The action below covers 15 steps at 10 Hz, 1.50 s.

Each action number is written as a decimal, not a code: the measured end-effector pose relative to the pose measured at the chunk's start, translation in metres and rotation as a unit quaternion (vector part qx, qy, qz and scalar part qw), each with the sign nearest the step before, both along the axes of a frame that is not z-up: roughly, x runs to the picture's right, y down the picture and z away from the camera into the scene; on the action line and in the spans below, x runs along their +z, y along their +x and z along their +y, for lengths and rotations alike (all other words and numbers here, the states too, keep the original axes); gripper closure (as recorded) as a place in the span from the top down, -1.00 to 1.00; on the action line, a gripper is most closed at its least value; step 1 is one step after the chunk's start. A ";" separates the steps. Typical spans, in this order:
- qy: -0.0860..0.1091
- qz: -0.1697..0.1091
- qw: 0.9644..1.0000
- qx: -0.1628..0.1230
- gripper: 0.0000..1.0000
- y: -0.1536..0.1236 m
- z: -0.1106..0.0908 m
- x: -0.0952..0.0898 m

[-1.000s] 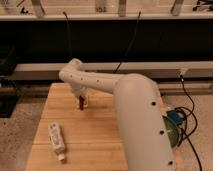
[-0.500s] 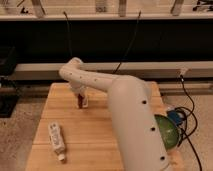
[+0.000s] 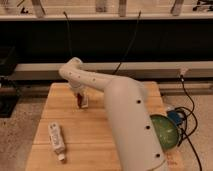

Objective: Place the pepper on the white sponge

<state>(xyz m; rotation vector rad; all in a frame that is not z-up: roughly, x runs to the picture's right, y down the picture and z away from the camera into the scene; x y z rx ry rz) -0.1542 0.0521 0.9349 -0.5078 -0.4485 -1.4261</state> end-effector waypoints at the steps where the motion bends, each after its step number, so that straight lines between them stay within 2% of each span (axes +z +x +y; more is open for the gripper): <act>1: 0.000 -0.001 1.000 0.002 -0.24 0.000 -0.001 0.002; 4: -0.001 -0.004 1.000 0.006 0.40 0.001 -0.002 0.008; 5: -0.002 -0.004 1.000 0.007 0.55 0.002 -0.001 0.010; 6: -0.003 -0.004 1.000 0.008 0.60 0.003 -0.001 0.012; 15: -0.001 -0.009 1.000 0.014 0.60 0.005 -0.002 0.009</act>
